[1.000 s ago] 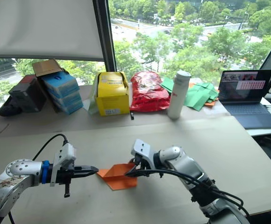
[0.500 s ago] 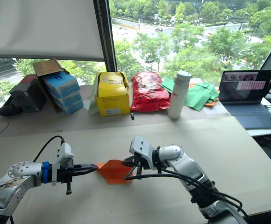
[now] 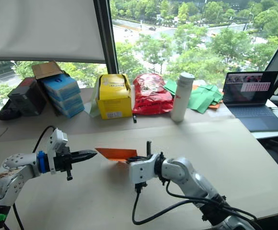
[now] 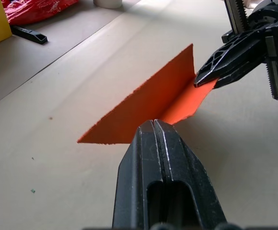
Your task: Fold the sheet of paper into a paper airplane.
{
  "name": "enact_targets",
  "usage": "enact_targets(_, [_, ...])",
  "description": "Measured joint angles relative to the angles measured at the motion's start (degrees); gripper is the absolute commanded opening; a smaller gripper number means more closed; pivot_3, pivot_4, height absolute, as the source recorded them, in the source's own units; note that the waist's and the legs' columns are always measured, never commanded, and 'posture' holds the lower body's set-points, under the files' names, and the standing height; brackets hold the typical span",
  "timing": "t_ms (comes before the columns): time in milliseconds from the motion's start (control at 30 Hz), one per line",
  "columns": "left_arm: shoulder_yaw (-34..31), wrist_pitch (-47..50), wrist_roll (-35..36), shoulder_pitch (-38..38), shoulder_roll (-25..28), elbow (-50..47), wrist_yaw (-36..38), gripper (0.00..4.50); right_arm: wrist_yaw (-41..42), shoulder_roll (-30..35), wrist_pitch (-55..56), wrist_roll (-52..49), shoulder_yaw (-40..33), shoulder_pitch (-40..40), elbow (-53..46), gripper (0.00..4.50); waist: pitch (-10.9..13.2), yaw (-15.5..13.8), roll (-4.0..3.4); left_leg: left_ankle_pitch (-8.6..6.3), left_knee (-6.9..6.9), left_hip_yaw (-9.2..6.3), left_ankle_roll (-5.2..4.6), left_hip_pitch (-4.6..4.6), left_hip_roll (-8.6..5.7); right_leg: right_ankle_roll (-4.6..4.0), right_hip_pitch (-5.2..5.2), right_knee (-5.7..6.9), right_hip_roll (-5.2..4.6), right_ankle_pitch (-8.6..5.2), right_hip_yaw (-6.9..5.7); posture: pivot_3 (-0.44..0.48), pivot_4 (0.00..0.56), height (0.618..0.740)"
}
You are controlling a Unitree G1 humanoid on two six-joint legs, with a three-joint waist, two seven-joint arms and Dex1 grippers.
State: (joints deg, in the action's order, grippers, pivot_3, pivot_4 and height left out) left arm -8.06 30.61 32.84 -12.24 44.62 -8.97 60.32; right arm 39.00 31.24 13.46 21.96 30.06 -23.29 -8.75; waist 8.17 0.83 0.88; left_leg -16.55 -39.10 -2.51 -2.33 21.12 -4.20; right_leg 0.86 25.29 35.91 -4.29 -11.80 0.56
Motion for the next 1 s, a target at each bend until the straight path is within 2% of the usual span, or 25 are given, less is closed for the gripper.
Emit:
enact_targets(267, [0.4, 2.2, 0.3, -0.8, 0.0, -0.7, -0.3, 0.00, 6.8, 1.9, 5.2, -0.8, 2.3, 0.7, -0.7, 0.04, 0.0, 0.0, 0.01, 0.00, -0.03, -0.01, -0.01, 0.00, 0.00, 0.00, -0.03, 0.00, 0.01, 0.00, 0.02, 0.000, 0.150, 0.740])
enact_targets(400, [1.1, 2.4, 0.3, -1.2, 0.0, -1.0, -0.4, 0.00, 9.9, 1.2, 4.5, -1.3, 2.4, 0.0, -0.2, 1.19, 0.0, 0.0, 0.02, 0.00, -0.04, -0.01, -0.01, 0.00, 0.00, 0.00, -0.03, 0.00, 0.01, 0.00, 0.04, 0.000, 0.150, 0.740])
enact_targets(533, [1.8, 3.2, 0.3, -1.3, 0.0, -1.9, -0.9, 0.00, 11.6, 0.1, 1.5, -2.2, 2.4, -0.1, -0.2, 2.58, 0.0, -0.1, 0.02, 0.00, -0.04, -0.03, -0.02, 0.00, 0.01, 0.00, -0.02, 0.01, 0.00, 0.00, 0.06, 0.000, 0.150, 0.740])
enact_targets(767, [3.4, 3.5, 0.2, -1.3, -0.2, -3.0, -1.1, 0.00, 17.1, -0.2, -10.0, -13.6, -2.7, 0.3, -6.9, 2.58, 0.0, -0.1, 0.02, -0.02, -0.06, -0.05, -0.04, 0.00, 0.01, 0.00, -0.04, 0.00, -0.01, 0.00, 0.07, 0.000, 0.150, 0.740])
enact_targets(900, [4.5, 3.5, 0.0, -1.3, -0.2, -3.0, -1.1, 0.00, 19.4, -2.0, -23.4, -24.6, -6.9, -0.5, -12.7, 2.58, 0.0, -0.1, 0.02, -0.05, -0.06, -0.07, -0.09, 0.00, 0.02, 0.00, -0.04, 0.01, -0.02, 0.00, 0.08, 0.000, 0.150, 0.740])
enact_targets(933, [4.6, 3.5, 0.0, -1.3, -0.3, -3.1, -1.1, 0.00, 19.4, -2.9, -26.3, -26.3, -7.5, -0.7, -13.5, 2.08, 0.0, -0.1, 0.02, -0.05, -0.06, -0.07, -0.10, 0.00, 0.02, 0.00, -0.04, 0.02, -0.02, 0.00, 0.08, 0.000, 0.150, 0.740])
enact_targets(1000, [4.8, 3.5, 0.0, -1.4, -0.5, -3.2, -1.2, 0.00, 19.3, -3.0, -29.2, -27.3, -7.5, -0.8, -13.9, 1.47, 0.0, -0.1, 0.02, -0.05, -0.06, -0.09, -0.10, 0.00, 0.02, 0.00, -0.04, 0.02, -0.03, 0.00, 0.06, 0.000, 0.150, 0.740])
